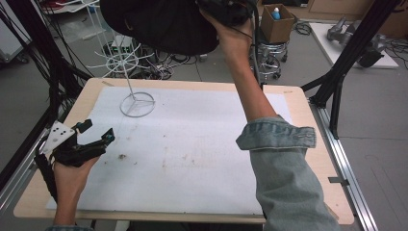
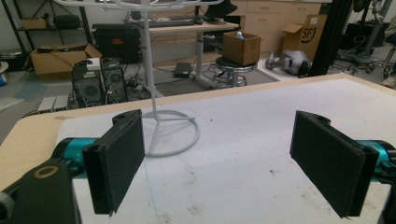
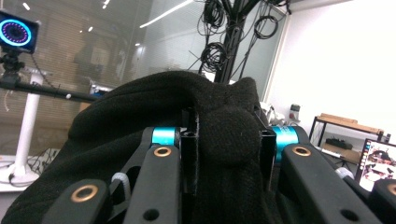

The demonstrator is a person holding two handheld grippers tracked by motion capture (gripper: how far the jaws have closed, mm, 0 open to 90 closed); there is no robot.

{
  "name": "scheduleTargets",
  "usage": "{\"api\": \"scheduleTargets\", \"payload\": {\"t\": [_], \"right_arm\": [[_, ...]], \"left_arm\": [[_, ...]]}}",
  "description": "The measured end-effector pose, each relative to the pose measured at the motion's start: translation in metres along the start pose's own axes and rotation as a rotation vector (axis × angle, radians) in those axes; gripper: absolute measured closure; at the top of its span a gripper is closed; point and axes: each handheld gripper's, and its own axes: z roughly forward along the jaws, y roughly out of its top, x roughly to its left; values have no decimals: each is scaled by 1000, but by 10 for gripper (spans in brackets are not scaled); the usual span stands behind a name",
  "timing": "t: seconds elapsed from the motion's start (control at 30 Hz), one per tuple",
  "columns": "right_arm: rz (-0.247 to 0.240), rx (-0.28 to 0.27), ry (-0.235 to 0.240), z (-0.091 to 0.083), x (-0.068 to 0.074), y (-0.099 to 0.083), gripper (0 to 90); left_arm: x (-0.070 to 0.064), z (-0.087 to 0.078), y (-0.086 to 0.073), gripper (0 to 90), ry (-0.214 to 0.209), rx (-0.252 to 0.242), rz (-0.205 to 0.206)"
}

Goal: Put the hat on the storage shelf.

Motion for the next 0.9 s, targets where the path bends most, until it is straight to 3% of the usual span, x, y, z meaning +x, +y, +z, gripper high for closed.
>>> {"api": "scheduleTargets", "payload": {"t": [0.57, 0.9], "right_arm": [[65, -1, -91, 31, -10, -11, 717], [105, 2, -112, 50, -15, -20, 717]], "left_arm": [[2, -3, 0, 181, 0, -7, -11], [4, -3, 0, 181, -1, -7, -8]]}}
